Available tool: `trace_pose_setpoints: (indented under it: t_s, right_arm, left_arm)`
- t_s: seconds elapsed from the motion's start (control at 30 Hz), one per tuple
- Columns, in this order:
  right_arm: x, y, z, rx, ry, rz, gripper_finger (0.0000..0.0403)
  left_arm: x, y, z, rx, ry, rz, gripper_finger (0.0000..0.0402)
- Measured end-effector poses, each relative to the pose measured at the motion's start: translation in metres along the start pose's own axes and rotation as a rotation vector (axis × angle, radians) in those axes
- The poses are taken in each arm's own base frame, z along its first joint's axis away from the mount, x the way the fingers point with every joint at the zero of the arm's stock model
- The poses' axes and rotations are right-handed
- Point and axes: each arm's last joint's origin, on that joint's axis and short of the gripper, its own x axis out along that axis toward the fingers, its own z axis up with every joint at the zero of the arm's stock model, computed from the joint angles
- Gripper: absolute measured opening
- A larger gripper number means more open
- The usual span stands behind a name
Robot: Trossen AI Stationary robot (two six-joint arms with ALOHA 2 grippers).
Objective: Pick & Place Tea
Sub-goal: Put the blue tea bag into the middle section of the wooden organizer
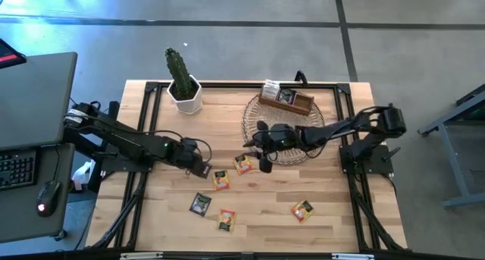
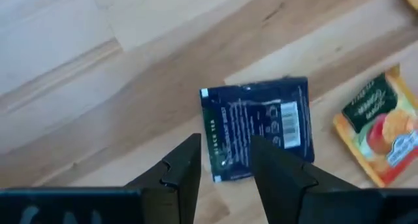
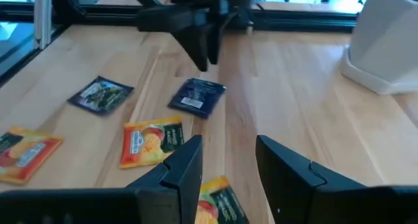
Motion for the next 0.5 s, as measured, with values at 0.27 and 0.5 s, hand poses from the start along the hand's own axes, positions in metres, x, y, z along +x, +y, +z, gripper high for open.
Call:
trace_pose_setpoints:
  t_s: [0.27,0.5]
  right_arm:
    - [0.054,0.012,-0.012,-0.111,0.085,0.043,0.0139]
    - [0.114,0.014,-0.014,-0.115,0.228,-0.01,0.0139]
  left_arm:
    - [0.031,0.005,-0.008,-0.134,-0.007,0.011,0.013]
    - [0.04,0.0,-0.01,-0.129,0.013,0.019,0.013]
